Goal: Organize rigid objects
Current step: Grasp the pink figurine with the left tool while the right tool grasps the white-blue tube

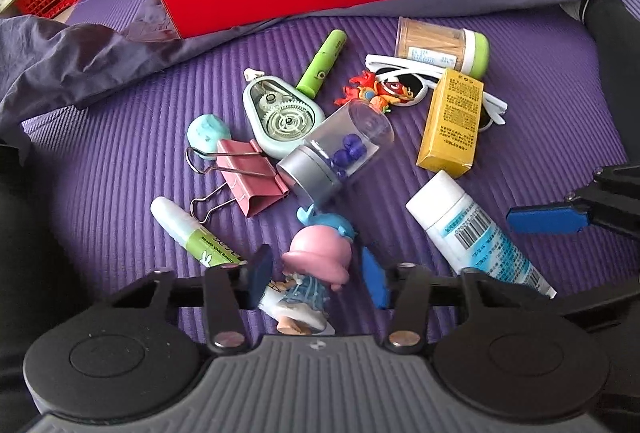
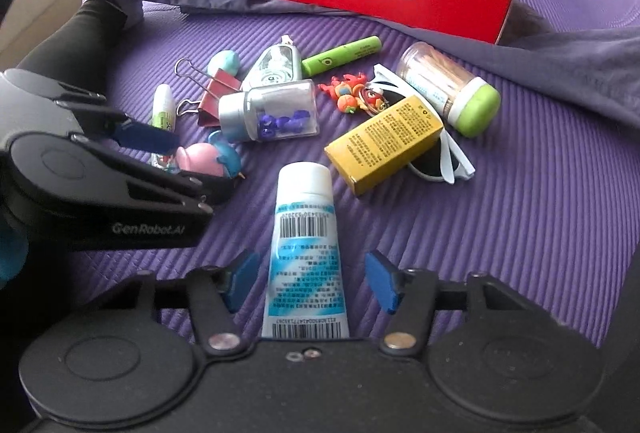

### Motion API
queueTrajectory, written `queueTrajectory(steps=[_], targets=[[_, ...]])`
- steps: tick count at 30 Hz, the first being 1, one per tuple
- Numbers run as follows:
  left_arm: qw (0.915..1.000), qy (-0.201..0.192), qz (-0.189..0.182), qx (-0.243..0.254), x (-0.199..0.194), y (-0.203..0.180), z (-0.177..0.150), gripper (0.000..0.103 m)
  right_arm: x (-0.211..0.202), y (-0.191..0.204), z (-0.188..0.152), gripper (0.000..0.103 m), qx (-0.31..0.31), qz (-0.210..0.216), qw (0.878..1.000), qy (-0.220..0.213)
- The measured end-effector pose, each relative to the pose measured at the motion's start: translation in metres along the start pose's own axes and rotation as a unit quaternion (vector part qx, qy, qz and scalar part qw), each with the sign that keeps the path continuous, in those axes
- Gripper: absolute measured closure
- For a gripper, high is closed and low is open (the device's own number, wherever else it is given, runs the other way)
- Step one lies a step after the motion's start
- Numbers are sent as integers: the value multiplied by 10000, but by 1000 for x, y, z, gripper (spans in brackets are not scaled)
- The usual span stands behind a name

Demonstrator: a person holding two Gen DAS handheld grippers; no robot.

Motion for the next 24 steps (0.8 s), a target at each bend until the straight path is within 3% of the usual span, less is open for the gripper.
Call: queueTrajectory(steps=[4, 14, 24], targets=[[10000, 43, 21, -19, 3, 1, -1, 64, 3, 2, -1, 63, -24, 61, 10000, 54], [9999, -92, -50, -104, -3, 3, 1, 66, -8, 1, 4, 64, 67, 115, 9997, -190], [9980, -123, -266, -553, -25, 11, 4, 66, -30, -8, 13, 64, 480, 271, 9972, -511]])
Point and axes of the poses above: each gripper's, at about its wrist camera, not at the fingertips, and x roughly the way its jaws point, y to its left, z to its top, the point moved 8 cm from there along x, roughly the way its jaws point, and after that the axes turned 1 degree about -z, right-handed, at the moved point
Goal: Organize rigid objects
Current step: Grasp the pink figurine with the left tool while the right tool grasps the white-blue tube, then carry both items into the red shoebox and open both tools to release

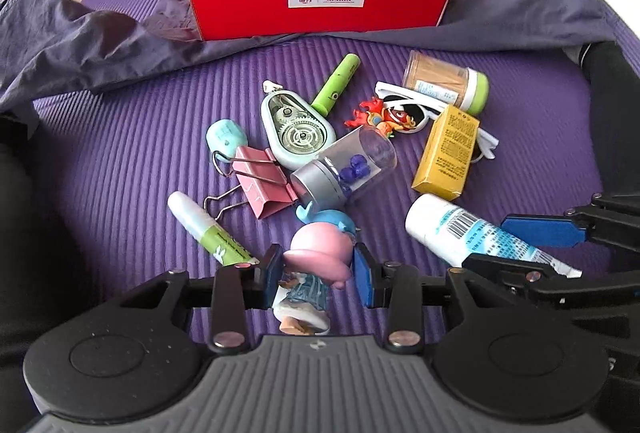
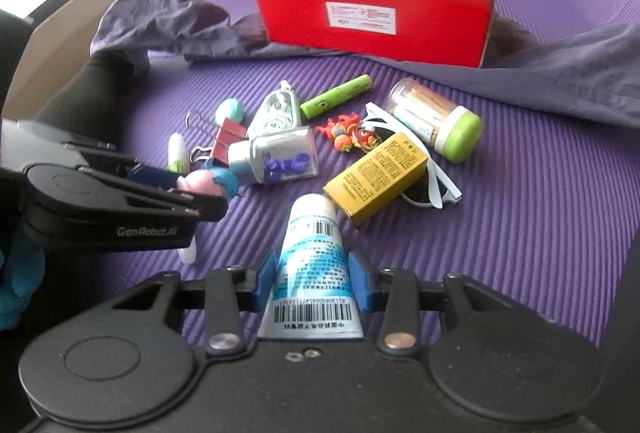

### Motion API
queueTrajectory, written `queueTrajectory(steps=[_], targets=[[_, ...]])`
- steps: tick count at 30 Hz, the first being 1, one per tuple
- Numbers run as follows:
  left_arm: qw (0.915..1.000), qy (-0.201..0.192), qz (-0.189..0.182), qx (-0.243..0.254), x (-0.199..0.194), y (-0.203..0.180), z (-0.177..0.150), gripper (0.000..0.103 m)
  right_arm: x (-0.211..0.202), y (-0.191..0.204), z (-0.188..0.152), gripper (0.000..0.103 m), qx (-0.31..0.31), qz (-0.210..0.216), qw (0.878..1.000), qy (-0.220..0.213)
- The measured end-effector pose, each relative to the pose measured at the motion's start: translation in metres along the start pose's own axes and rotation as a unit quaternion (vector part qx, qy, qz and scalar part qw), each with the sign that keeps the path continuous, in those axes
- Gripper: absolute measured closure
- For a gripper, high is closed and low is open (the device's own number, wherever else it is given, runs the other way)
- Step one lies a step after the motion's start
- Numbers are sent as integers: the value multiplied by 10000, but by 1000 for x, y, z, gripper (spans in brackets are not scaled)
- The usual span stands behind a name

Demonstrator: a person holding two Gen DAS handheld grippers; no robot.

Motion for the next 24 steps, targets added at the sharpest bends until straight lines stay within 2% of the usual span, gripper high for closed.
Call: queueTrajectory(steps=[4, 5, 6, 10, 13, 15, 16, 17, 18, 20, 24], targets=[[9999, -56, -80, -41, -12, 0, 5, 66, -10, -1, 7, 66, 121, 66, 9999, -103], [9999, -86, -103, -67, -15, 0, 7, 66, -14, -1, 9, 77, 133, 89, 9998, -142], [9998, -125, -117, -92, -19, 1, 11, 66, -17, -1, 12, 93, 153, 114, 9997, -174], [9992, -373, -64, -143, -33, 8, 28, 66, -22, -4, 22, 93, 95, 109, 9997, -213], [9987, -472, -19, -212, -38, 14, 34, 66, -14, -3, 18, 85, 37, 184, 9998, 40], [9986, -476, -1, -223, -38, 16, 34, 66, -9, -1, 9, 64, 60, 226, 9995, 220], [9987, -464, 0, -222, -37, 16, 33, 66, -5, 1, 4, 58, 15, 194, 9994, 292], [9987, -447, 0, -227, -36, 16, 31, 66, -2, 3, 0, 46, -31, 133, 9994, 333], [9988, -419, -6, -233, -35, 16, 30, 66, 1, 4, -5, 43, -45, 57, 9993, 380], [9990, -384, -14, -233, -33, 15, 26, 66, 9, 8, -12, 44, -66, 47, 9985, 542], [9992, -337, -24, -227, -30, 14, 23, 66, 24, 12, -25, 54, -229, -127, 9959, 871]])
Point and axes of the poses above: each gripper's, at about its wrist camera, not at the fingertips, and x roughly the way its jaws point, y to its left, z to its top, the point moved 8 cm from there along x, roughly the way its jaws point, and after that the axes turned 1 degree about -z, right-handed, at the moved point
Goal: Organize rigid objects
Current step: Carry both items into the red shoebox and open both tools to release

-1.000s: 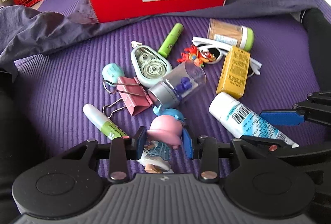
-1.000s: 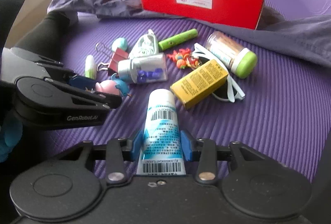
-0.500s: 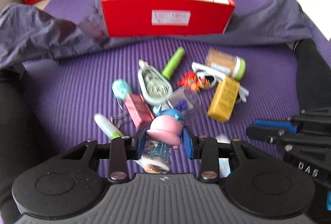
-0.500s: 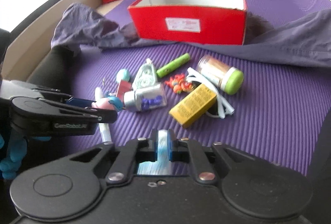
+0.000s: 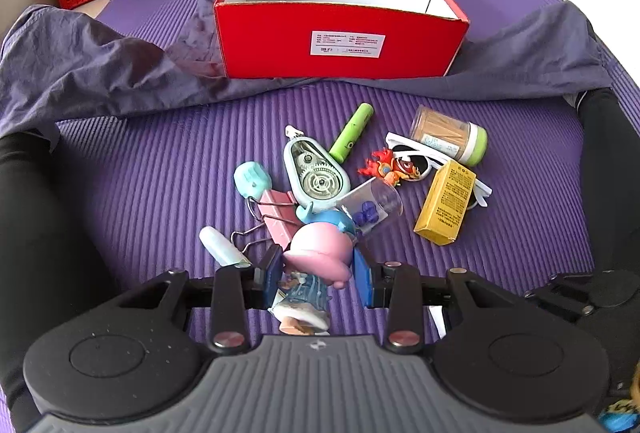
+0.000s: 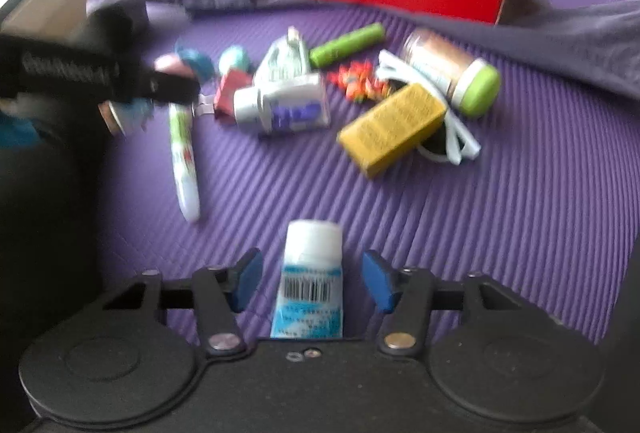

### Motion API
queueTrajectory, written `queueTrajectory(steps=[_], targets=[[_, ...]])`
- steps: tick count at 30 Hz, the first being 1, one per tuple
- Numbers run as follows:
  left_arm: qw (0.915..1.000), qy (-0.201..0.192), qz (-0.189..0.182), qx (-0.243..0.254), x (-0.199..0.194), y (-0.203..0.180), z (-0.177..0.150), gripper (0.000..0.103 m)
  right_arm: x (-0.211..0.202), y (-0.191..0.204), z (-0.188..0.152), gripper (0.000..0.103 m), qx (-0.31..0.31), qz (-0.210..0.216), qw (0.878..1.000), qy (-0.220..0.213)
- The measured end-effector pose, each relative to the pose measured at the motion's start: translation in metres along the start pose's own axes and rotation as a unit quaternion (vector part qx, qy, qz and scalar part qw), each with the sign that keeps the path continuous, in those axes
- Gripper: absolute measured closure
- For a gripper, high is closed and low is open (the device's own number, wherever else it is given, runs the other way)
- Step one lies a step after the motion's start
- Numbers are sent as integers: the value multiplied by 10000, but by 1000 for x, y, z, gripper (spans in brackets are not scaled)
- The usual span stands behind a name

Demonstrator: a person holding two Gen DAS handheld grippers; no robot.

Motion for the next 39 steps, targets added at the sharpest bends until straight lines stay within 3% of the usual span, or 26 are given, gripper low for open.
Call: queueTrajectory(steps=[5, 11, 17, 29, 39], targets=[[10000, 18, -2, -43, 2, 1, -1, 66, 7, 3, -4, 66, -115, -60, 9998, 126], [10000, 14, -8, -92, 1, 2, 0, 66, 2, -1, -2, 67, -47, -112, 9999, 2], [9999, -51, -43, -158, -9, 6, 15, 66, -28, -8, 24, 68, 61, -33, 9993, -367], [9986, -503, 161, -92, -28, 19, 100, 66, -88, -65, 144, 67, 205, -241, 9927, -1168], [9952, -819, 492, 215, -20, 36, 194, 66, -100, -102, 248, 67, 243, -463, 9834, -1735]])
Point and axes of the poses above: each gripper's, at about its wrist camera, not at the fingertips, and x roughly the way its jaws point, y to its left, z to its top, the point moved 8 cm from there along x, roughly the way its jaws point, and after that the axes turned 1 degree about -z, right-handed, at the moved point
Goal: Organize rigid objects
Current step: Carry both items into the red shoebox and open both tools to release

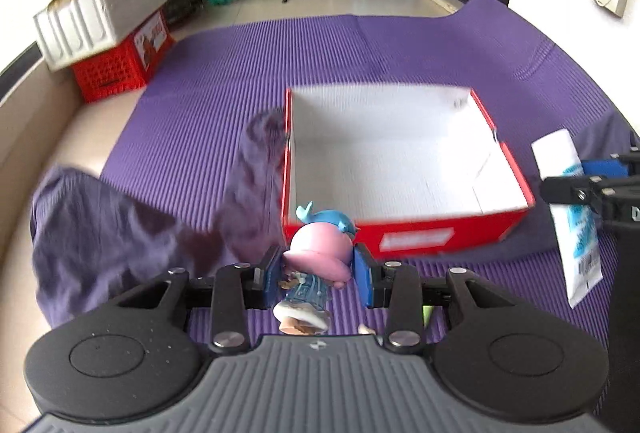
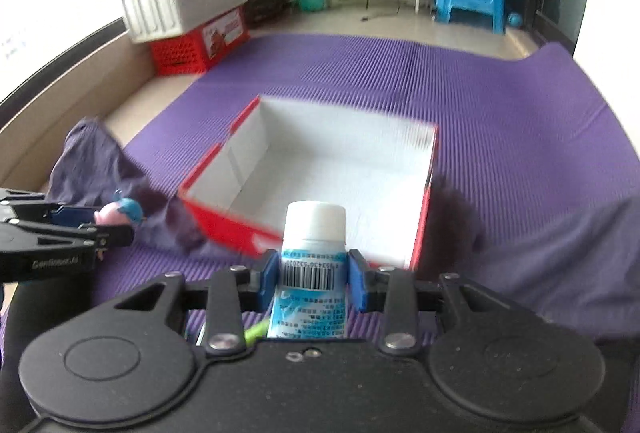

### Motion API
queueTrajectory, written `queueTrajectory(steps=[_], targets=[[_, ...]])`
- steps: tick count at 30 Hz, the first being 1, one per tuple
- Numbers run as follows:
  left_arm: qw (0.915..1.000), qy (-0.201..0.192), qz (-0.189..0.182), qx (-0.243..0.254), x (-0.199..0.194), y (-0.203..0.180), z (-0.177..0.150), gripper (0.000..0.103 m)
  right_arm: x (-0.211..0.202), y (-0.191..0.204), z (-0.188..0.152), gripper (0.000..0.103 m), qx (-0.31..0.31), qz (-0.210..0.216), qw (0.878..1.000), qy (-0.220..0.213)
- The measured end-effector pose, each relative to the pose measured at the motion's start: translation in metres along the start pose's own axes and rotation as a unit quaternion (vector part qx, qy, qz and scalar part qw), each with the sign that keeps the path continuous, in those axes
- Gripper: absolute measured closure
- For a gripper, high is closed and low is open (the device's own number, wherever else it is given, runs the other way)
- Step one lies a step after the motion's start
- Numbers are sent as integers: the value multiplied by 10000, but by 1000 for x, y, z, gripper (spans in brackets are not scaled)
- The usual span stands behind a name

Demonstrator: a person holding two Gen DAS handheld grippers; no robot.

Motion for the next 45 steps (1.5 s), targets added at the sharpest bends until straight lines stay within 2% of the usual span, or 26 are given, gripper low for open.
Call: queueTrajectory(steps=[6, 13, 19, 24, 30, 37, 42, 45], targets=[[9997, -119, -10, 192, 31, -3, 46, 66, 33, -6, 46, 67, -86, -171, 9997, -163], [9994, 14, 104, 318, 86, -6, 71, 66, 90, -18, 75, 67, -95, -319, 9993, -140], [9985, 351, 124, 394, 144, -13, 73, 66, 149, -27, 65, 67, -95, -439, 9986, 292], [9969, 723, 113, 274, 187, -20, 68, 66, 192, -26, 41, 68, -133, -451, 9958, 779], [9956, 911, -63, 225, 218, -33, 73, 66, 228, -26, 19, 68, -148, -518, 9901, 1296], [9926, 1184, -101, 253, 238, -40, 61, 66, 244, -29, 0, 67, 10, -509, 9810, 1870], [9924, 1217, -108, 150, 235, -35, 54, 66, 238, -28, 2, 64, 81, -494, 9832, 1757], [9927, 1194, -140, 22, 226, -31, 56, 66, 229, -28, 2, 55, 68, -463, 9845, 1692]])
Point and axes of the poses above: each gripper's, at about its wrist camera, not at the fingertips, and x roughly the way its jaws point, y to its left, z to its top, the point moved 8 cm from there along x, roughly the way its jaws point, and after that the axes turned 1 degree about -z, right-handed, at the moved point
